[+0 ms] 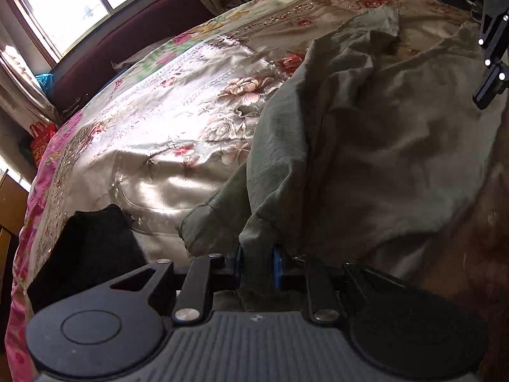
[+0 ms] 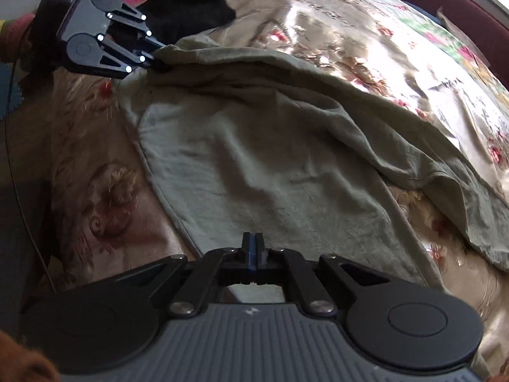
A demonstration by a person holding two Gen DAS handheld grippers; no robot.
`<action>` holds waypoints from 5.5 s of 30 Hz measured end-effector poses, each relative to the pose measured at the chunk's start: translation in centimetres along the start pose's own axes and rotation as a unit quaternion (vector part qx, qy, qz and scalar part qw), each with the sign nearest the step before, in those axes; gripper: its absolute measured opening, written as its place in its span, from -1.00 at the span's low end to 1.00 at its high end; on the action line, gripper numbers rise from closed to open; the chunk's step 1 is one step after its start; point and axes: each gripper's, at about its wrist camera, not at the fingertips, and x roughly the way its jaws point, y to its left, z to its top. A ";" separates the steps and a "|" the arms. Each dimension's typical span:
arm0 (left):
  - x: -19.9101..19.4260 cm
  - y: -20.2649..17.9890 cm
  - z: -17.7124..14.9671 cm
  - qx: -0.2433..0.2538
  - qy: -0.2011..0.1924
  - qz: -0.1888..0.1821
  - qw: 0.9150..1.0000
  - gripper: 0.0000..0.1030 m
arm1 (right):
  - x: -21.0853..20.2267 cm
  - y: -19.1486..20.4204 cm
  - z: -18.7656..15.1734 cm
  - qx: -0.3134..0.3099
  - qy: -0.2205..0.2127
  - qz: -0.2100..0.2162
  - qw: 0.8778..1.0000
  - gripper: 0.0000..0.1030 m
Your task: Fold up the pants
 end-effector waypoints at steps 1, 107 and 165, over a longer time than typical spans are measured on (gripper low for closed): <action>-0.1 -0.4 -0.3 -0.004 -0.008 0.001 1.000 -0.34 | 0.4 -0.1 0.2 -0.021 -0.012 -0.019 1.000 -0.99; -1.3 -21.1 7.2 -0.058 -0.209 -0.106 0.970 -0.23 | 8.1 -20.9 4.3 0.380 0.003 -0.258 0.888 -0.96; 2.2 -38.3 17.0 0.206 -0.175 -0.104 0.957 -0.14 | -13.6 -14.0 -40.5 0.727 -0.370 -0.189 0.546 -0.06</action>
